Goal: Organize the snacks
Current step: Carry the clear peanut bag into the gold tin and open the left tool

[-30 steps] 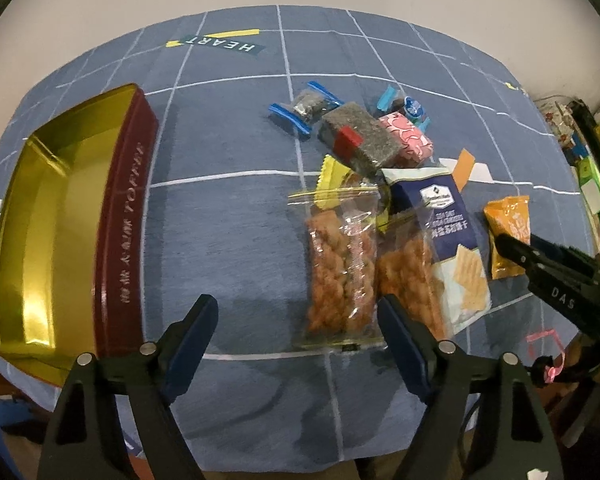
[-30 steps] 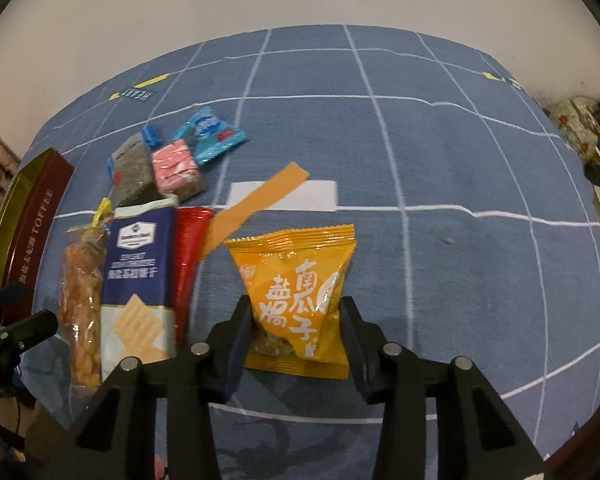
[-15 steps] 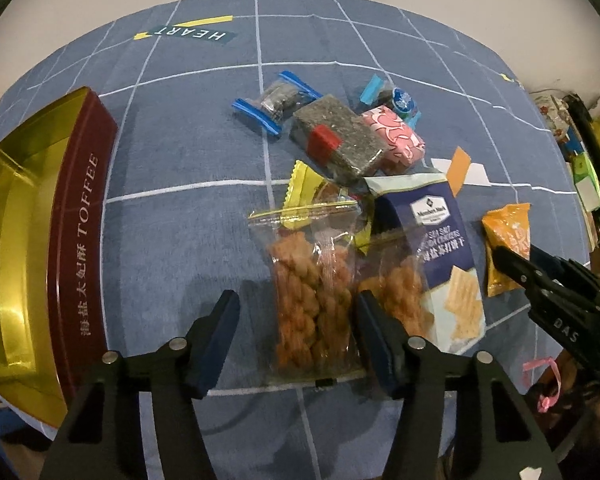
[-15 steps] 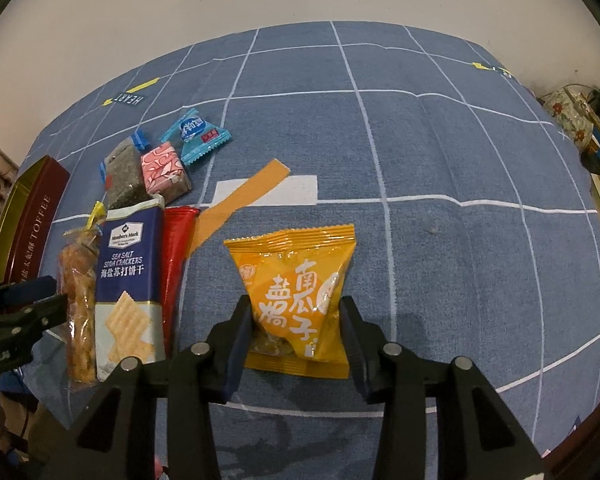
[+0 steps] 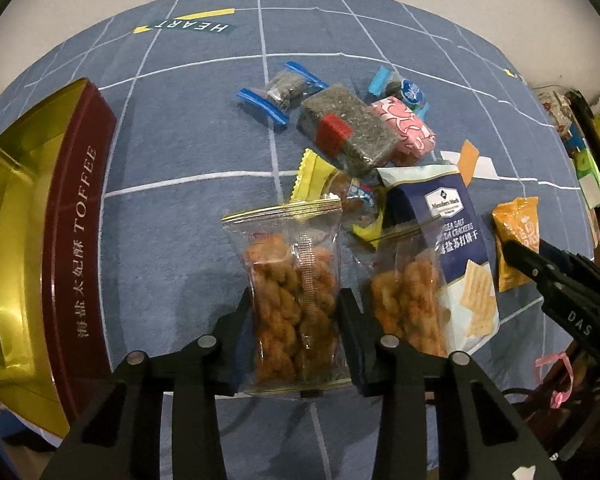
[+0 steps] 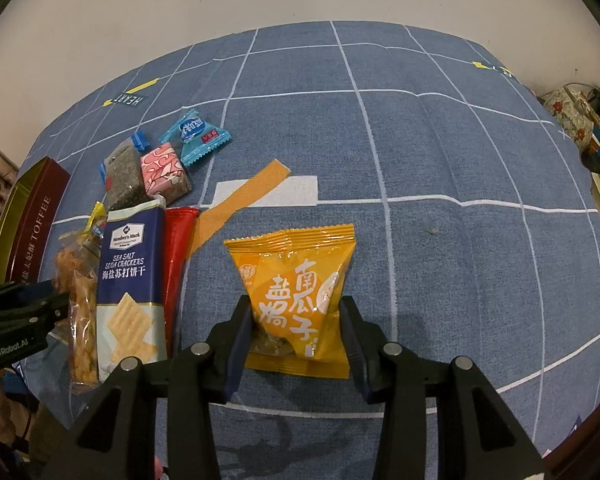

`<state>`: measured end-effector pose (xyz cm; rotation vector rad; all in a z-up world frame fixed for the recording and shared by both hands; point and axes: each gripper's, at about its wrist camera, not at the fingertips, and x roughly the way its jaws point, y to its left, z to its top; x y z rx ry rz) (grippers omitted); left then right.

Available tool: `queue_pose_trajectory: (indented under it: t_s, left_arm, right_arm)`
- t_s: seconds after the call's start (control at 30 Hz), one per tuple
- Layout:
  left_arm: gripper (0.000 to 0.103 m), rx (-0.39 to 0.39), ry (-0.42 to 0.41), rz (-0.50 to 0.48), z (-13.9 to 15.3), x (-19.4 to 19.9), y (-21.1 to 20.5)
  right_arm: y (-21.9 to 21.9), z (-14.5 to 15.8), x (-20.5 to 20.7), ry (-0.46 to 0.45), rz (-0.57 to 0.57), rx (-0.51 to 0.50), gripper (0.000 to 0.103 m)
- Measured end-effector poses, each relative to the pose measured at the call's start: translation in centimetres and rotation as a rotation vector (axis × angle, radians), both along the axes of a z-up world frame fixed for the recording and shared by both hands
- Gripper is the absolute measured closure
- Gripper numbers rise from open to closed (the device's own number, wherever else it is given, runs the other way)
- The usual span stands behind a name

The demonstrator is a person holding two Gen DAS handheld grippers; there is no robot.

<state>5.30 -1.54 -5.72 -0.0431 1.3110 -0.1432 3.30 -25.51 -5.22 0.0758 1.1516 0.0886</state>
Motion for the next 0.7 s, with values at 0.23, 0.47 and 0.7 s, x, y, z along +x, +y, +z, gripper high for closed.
queue_pose_trajectory:
  t_s: [0.23, 0.47, 0.7]
  left_arm:
    - [0.068, 0.004, -0.036, -0.004, 2.0, -0.7, 0.9]
    - [0.067, 0.028, -0.102, -0.008, 5.6, -1.2, 2.9]
    - [0.067, 0.116, -0.147, 0.064, 7.8, -1.0, 9.1]
  right_arm:
    - [0.1, 0.0, 0.0, 0.004, -0.003, -0.004, 0.060]
    - [0.1, 0.0, 0.2, 0.015, -0.004, -0.007, 0.059]
    - [0.4, 0.0, 0.7, 0.044, -0.002, -0.019, 0.059]
